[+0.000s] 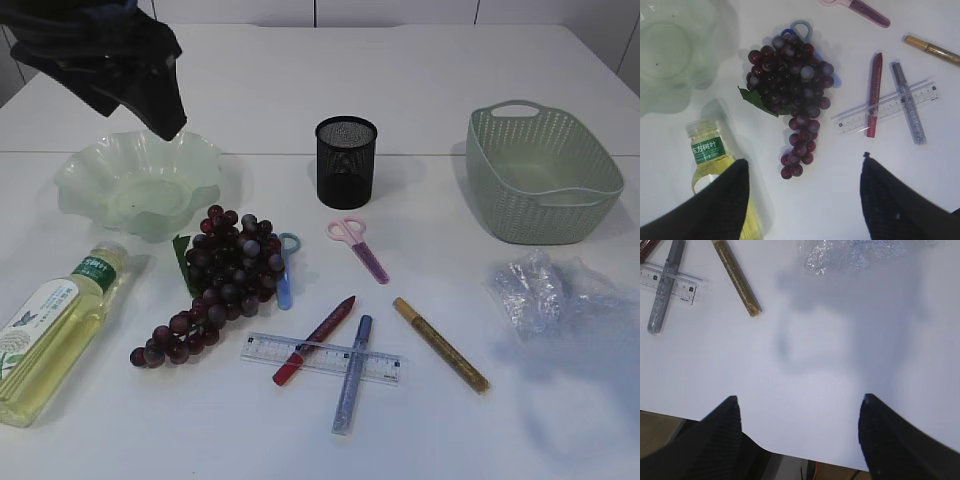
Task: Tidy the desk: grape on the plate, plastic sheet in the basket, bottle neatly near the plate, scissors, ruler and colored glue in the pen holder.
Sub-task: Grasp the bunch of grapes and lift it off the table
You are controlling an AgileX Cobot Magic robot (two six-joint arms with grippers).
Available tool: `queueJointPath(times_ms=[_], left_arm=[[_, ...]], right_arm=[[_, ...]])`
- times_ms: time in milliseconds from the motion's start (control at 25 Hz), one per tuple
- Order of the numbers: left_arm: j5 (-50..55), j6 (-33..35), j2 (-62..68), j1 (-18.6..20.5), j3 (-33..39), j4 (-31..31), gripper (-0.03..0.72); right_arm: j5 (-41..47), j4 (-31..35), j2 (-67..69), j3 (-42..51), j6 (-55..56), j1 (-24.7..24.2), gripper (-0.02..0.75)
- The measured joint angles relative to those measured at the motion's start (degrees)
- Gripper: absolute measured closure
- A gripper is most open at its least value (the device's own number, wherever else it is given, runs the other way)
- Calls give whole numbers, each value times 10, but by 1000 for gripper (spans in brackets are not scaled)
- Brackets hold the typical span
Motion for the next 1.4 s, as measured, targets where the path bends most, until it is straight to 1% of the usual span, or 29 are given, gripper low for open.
queueJointPath(times_ms=[160,440,760,1040,1200,1400], left_arm=[[-2,-19,21,0,0,7,181],[-2,-31,24,0,0,12,181],[-4,-32,56,0,0,13,171],[-17,-37,69,0,0,26,168],[-24,-38,83,0,0,27,145],[-20,-64,125,0,0,29,111]], right_arm=[[0,0,0,-1,0,0,191],[0,0,0,-1,-1,0,191],[0,0,2,-1,-1,0,191],[0,-11,46,-1,12,0,191],[-11,-11,68,-1,13,0,191],[-16,-11,87,-1,14,0,191]])
